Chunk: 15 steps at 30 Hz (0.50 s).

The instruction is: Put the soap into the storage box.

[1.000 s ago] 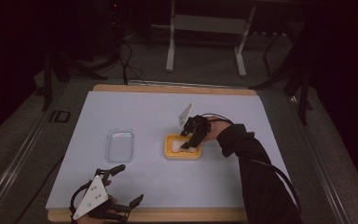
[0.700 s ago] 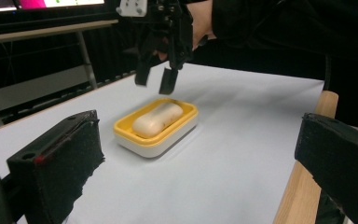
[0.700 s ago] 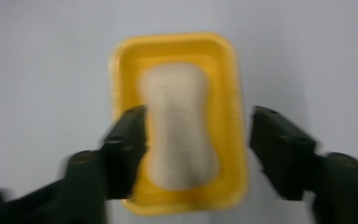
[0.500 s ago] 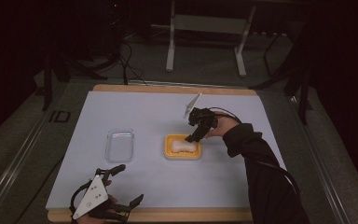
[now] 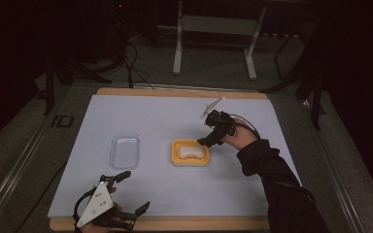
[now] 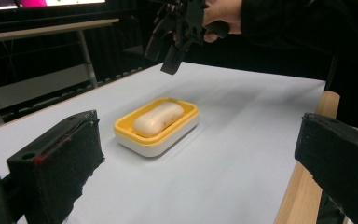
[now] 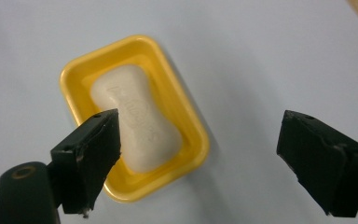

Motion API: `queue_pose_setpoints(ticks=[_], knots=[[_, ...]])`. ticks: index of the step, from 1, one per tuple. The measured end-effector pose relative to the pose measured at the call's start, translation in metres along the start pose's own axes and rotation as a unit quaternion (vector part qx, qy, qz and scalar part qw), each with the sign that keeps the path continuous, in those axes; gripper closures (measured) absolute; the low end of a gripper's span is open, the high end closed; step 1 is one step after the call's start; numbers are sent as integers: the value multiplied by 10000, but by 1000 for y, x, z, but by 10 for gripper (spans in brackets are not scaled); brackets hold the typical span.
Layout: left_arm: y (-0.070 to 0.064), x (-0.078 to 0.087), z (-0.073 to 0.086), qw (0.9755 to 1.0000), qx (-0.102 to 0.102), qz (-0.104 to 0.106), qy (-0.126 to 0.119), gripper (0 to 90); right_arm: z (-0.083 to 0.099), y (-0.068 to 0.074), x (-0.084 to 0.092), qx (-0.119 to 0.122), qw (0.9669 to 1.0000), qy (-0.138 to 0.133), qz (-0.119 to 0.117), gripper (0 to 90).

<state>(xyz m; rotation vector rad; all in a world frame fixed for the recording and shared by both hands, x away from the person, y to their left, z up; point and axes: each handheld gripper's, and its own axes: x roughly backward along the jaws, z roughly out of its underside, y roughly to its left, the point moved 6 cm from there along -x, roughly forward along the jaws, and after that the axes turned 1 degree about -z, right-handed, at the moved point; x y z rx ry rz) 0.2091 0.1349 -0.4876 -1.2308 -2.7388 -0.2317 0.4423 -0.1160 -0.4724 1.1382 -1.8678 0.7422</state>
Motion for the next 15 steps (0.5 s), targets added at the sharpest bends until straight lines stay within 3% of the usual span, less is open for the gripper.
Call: queue_pose_setpoints(ticks=[4, 13, 15], knots=[[0, -1, 0, 10000, 6, 3, 2, 9, 9, 2, 4, -159, 9997, -137, 151, 129], [0, -1, 0, 10000, 2, 1, 14, 8, 23, 9, 17, -569, 9966, -579, 102, 121], [-1, -1, 0, 10000, 6, 4, 19, 8, 28, 11, 19, -633, 9958, -635, 189, 121]])
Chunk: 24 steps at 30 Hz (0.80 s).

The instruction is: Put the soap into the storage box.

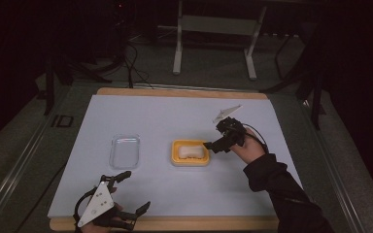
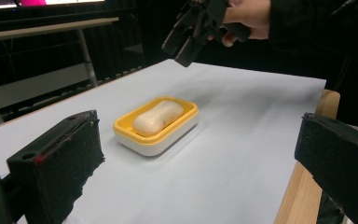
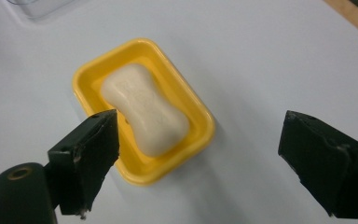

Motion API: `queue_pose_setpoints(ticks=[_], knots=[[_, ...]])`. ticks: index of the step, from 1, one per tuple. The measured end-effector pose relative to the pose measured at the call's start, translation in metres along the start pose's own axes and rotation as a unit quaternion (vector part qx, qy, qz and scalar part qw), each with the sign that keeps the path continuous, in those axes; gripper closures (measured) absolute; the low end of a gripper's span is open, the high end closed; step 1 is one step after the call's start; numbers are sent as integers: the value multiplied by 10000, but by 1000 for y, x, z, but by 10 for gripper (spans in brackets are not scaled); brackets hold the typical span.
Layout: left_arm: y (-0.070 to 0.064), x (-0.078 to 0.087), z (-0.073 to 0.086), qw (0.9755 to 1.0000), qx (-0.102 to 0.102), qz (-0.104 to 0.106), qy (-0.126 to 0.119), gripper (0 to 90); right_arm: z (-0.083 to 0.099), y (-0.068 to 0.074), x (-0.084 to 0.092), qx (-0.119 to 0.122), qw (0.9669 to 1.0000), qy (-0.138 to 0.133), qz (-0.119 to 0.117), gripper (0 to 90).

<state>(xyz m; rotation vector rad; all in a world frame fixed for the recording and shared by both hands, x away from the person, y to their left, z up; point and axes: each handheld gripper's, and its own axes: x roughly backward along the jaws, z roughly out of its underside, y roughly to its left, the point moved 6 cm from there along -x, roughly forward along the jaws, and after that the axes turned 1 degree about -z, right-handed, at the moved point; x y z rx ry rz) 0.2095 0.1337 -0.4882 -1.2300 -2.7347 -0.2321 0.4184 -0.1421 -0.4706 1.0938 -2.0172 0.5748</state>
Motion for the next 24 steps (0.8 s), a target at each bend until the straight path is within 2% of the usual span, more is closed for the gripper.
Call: queue_pose_setpoints(ticks=[3, 8, 11, 12, 15, 20, 24], knots=[[0, 0, 0, 10000, -7, 7, 27, 8, 8, 2, 4, -6, 9999, -108, 114, 121], [-1, 0, 0, 10000, 4, 6, 21, 8, 22, 6, 13, -167, 9989, -355, 244, 122], [-1, 0, 0, 10000, 2, 7, 20, 9, 24, 7, 15, -170, 9987, -370, 299, 122], [-1, -1, 0, 10000, 0, 10, 21, 8, 32, 8, 18, -164, 9978, -497, 410, 122], [-1, 0, 0, 10000, -5, 10, 17, 8, 39, 11, 23, -200, 9964, -662, 490, 122], [-1, 0, 0, 10000, -12, 6, 17, 8, 51, 16, 28, -281, 9957, -714, 524, 121], [-1, 0, 0, 10000, -9, 7, 22, 8, 62, 19, 35, -358, 9941, -803, 639, 122]])
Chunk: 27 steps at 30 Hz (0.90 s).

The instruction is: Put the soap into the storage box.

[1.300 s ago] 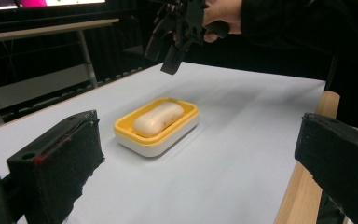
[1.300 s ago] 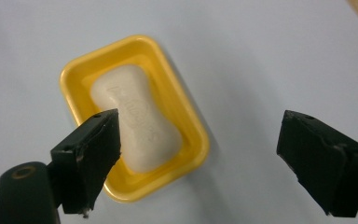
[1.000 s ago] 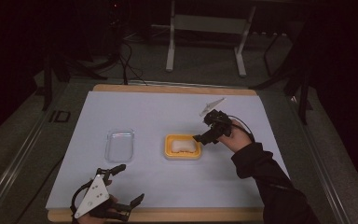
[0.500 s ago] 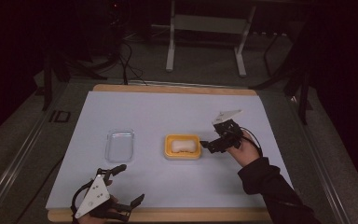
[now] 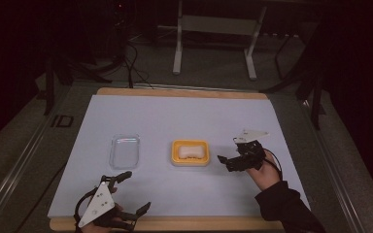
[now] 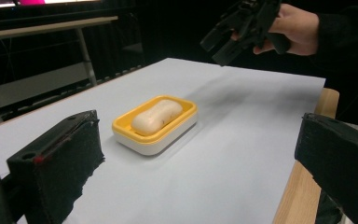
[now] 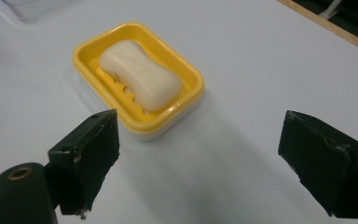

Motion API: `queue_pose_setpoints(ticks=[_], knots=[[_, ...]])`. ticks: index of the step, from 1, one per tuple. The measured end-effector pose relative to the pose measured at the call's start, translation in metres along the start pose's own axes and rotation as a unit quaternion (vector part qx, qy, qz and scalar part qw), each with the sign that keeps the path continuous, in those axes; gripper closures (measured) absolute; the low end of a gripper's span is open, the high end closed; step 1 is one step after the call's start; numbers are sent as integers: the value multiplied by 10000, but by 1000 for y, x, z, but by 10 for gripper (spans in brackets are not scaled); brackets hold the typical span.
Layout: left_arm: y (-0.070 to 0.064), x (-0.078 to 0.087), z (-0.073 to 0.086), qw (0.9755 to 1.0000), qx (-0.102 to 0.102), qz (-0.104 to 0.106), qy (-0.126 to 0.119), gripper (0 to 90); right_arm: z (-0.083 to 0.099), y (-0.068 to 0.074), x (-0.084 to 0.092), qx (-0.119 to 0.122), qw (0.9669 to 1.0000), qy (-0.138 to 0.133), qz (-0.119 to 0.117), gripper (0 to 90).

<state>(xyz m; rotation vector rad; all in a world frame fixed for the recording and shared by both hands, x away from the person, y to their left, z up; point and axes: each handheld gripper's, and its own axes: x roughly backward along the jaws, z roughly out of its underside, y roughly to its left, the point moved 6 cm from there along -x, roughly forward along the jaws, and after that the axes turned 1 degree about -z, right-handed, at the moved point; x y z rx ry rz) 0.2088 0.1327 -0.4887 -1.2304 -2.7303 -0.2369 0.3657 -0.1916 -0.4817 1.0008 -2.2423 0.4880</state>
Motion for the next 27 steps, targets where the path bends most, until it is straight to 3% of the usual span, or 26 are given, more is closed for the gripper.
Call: queue_pose_setpoints(ticks=[7, 11, 19, 27], knots=[[0, 0, 0, 10000, -7, -4, 0, 8, 19, -3, 17, -279, 9989, -266, 252, 124], [-1, 0, 0, 10000, -3, 4, 17, 8, 29, -3, 22, -300, 9981, -323, 441, 124], [-1, 0, 0, 10000, -10, 5, 1, 8, 45, -1, 31, -537, 9963, -430, 513, 124], [-1, 1, -1, 10000, -28, -5, -15, 8, 57, 1, 36, -606, 9955, -405, 598, 125]])
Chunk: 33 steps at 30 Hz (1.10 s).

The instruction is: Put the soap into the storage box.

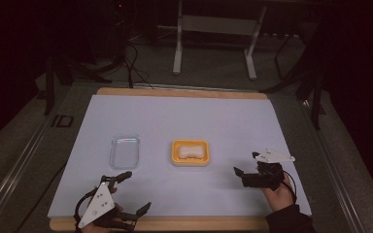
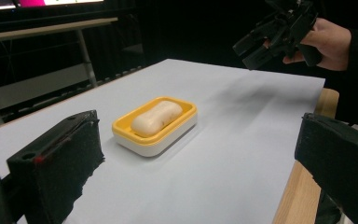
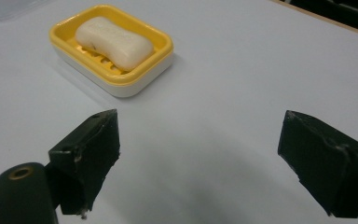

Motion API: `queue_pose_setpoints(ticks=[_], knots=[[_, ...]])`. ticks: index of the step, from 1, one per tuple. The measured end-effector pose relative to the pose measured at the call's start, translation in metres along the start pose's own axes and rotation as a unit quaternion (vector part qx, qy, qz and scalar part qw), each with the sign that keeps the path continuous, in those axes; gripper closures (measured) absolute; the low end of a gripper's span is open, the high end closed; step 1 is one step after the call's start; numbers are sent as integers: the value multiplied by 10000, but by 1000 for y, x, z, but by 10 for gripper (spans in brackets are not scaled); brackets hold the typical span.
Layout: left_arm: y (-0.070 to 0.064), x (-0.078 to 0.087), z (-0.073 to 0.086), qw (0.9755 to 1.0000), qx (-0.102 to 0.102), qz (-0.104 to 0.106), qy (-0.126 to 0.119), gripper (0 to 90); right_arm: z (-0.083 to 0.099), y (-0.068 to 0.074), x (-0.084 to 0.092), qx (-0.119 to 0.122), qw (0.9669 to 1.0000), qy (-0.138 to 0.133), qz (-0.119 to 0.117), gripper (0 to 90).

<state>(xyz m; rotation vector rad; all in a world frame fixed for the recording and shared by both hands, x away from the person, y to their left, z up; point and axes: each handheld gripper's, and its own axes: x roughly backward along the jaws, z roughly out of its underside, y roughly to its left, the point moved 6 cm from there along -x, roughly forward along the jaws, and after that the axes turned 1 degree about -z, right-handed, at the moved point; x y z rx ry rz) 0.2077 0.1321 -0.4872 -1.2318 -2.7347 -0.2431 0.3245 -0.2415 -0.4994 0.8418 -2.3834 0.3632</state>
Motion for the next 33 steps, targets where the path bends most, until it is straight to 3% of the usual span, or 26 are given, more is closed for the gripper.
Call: queue_pose_setpoints(ticks=[6, 17, 33], knots=[[-1, 0, 0, 10000, -25, 22, 21, 8, 0, -1, 0, 12, 10000, -67, 59, 127], [-3, -1, 0, 10000, -22, 57, 37, 9, 0, 2, -4, 12, 9999, -102, -139, 128], [-2, 0, 0, 10000, -14, 40, 46, 8, 2, 1, -6, 9, 9999, -22, -164, 130]])
